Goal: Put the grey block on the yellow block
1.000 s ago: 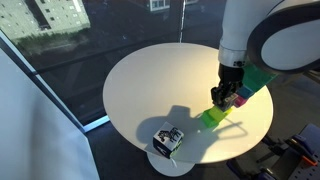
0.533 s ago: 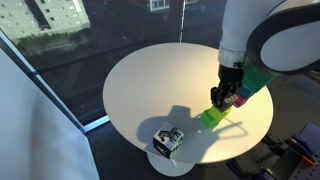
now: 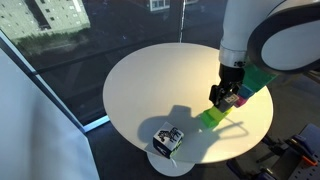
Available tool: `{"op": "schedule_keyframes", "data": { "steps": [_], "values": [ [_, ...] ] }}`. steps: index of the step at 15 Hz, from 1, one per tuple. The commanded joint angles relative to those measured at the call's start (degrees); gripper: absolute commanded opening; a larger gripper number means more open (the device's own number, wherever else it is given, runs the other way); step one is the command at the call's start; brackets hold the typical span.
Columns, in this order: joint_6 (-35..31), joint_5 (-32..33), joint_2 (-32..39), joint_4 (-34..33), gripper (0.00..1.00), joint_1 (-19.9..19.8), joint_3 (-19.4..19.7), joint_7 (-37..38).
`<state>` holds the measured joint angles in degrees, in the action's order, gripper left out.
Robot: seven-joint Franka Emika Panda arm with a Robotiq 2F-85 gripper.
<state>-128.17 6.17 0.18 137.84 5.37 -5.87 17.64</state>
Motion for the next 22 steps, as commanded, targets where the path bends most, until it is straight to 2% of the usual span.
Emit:
{"op": "schedule_keyframes", "data": {
  "steps": [1, 8, 16, 22],
  "values": [
    [0.8, -1.7, -2.5, 0.3, 1.00, -0.3, 0.5, -2.6],
    [2.9, -6.7, -6.1, 0.4, 1.00, -0.8, 1.5, -9.1],
    [8.9, -4.0, -12.1, 0.7, 1.00, -2.7, 2.8, -8.6],
    [18.3, -2.0, -16.2, 0.2, 1.00, -4.6, 3.5, -9.0]
  ]
}}
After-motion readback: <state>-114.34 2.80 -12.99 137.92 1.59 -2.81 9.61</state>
